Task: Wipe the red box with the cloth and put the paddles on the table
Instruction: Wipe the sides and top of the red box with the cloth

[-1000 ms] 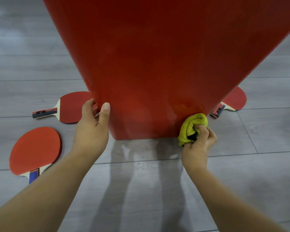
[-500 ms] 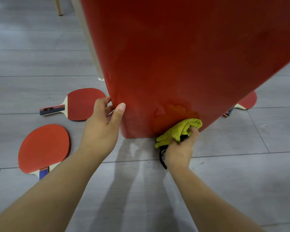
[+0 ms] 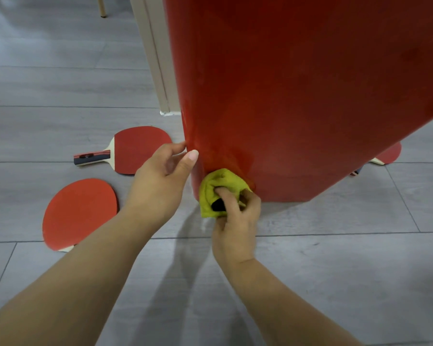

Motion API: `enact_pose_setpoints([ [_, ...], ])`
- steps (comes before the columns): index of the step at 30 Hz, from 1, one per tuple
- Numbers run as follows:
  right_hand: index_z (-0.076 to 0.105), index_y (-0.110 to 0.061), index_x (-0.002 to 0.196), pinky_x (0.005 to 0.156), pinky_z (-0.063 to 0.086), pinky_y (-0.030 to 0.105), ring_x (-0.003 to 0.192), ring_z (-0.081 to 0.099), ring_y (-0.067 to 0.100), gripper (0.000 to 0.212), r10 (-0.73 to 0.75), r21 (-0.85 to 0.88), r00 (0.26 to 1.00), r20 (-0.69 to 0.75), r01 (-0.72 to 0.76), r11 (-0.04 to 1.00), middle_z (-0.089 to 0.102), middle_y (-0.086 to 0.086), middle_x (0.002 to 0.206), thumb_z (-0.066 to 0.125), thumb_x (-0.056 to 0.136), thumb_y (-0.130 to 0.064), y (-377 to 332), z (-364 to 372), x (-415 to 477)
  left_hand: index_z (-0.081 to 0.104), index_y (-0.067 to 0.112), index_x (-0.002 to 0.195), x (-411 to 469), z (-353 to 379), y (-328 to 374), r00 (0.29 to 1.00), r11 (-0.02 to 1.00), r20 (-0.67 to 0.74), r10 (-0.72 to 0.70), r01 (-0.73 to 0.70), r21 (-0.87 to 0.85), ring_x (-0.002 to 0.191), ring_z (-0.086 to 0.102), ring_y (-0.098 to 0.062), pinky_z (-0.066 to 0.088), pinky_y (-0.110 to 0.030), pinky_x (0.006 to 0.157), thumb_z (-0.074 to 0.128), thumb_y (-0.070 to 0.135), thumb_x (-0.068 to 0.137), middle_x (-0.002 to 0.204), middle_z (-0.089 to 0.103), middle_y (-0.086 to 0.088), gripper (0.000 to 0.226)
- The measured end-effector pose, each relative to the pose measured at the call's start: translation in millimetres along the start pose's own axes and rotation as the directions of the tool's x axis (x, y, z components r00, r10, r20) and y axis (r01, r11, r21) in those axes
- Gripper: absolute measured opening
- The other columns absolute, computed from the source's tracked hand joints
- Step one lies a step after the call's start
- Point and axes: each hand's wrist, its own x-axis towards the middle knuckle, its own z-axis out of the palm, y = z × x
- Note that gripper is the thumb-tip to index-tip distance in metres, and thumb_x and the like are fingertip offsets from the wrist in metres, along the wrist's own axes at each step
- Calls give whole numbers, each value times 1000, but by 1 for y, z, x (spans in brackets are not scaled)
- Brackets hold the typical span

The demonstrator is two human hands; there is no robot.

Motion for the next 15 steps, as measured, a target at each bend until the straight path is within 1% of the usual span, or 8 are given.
enact_pose_setpoints([
  [2,53,-35,113,78,46,39,99,42,35,60,-181,-157,983,-20,176,972,38,17,116,59,71,7,6,7,3,58,28,116,0,-1,3,1000,1000,-12,1,0,12,103,60,-3,47,-34,97,53,44,89,99,66,17,32],
  [3,56,-36,111,76,47,40,98,40,34,54,-254,-236,967,-26,241,942,37,16,115,58,74,3,9,10,5,58,26,119,1,-1,4,1000,1000,-16,4,-4,29,102,60,-1,48,-27,94,53,43,90,99,65,17,35],
  [5,67,-36,104,74,50,45,96,39,34,43,-372,-371,928,-20,339,865,37,16,113,48,84,-3,18,14,9,57,25,123,1,-1,2,999,997,-23,26,-25,76,95,58,11,44,-6,81,52,43,90,99,64,18,38],
  [6,70,-35,100,74,51,47,96,40,34,41,-416,-424,909,1,377,823,38,16,113,45,86,-6,22,15,10,57,26,124,0,-1,0,999,996,-27,42,-39,82,92,55,21,40,1,75,52,42,91,100,63,19,37],
  [7,72,-35,97,75,51,47,96,40,34,37,-453,-468,891,34,415,780,38,16,113,48,85,-9,27,16,10,57,26,124,-1,0,-2,998,996,-32,53,-51,75,89,50,28,37,6,71,53,41,91,102,63,20,37],
  [9,72,-36,95,78,50,46,95,41,32,28,-512,-522,852,114,489,699,38,14,115,56,81,-17,38,18,12,57,27,124,-2,2,-6,997,997,-41,64,-62,44,89,47,32,34,9,71,54,37,91,102,62,23,34],
  [12,72,-35,92,83,39,41,90,40,29,22,-584,-549,778,233,601,581,39,10,118,61,77,-24,54,14,18,57,30,120,-4,7,-10,997,998,-28,66,-66,14,89,50,29,34,8,72,54,32,92,98,60,29,28],
  [15,74,-33,86,85,31,37,89,38,27,25,-574,-550,743,345,656,517,38,8,121,66,64,-25,69,2,20,55,28,125,-7,11,-14,998,998,-14,67,-67,-1,100,53,20,36,7,75,54,30,93,109,61,23,32],
])
